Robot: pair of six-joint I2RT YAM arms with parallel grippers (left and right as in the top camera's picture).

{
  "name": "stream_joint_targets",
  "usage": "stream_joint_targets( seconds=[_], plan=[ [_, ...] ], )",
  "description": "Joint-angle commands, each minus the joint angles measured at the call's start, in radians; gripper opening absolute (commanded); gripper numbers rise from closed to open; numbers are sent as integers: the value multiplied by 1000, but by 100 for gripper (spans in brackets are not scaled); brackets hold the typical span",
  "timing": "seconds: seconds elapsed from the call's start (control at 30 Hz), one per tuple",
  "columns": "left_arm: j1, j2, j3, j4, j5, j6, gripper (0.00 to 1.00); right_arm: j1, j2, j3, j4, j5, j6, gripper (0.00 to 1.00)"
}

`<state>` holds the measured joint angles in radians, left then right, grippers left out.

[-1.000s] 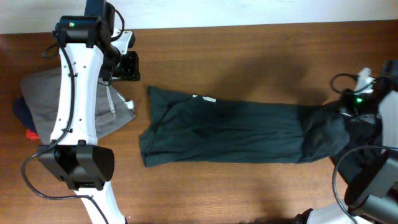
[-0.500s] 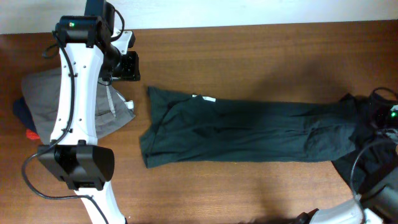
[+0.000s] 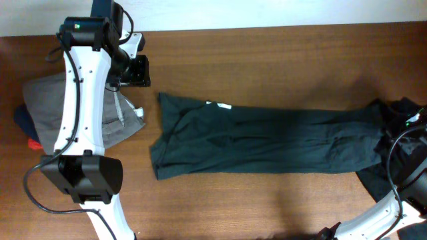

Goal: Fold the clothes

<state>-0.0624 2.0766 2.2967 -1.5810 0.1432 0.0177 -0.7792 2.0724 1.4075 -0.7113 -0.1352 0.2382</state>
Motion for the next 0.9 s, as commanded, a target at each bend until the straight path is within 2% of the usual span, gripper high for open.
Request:
stream_joint_targets(
  seconds=[0.0,0.2,0.43,0.6,0.77,0.87],
  plan=[
    [-1,-16,12,1,30,-3,47,-46,49,34,27,303,40,4],
    [-1,-16,12,2,37,-3,48,-92,49,139,-13,307,40,4],
    [-1,-16,12,2,37,-3,48,-113,47,348,-160,309,40,4],
    [-1,-16,12,2,37,-3,48,-101,42,492,-309,79,-47,4],
    [-1,-16,12,4,37,-3,48,-58,48,443,-344,-85,-64,4],
    [-1,-16,12,10,37,-3,48,-15,50,385,-332,-78,-69,4]
  ],
)
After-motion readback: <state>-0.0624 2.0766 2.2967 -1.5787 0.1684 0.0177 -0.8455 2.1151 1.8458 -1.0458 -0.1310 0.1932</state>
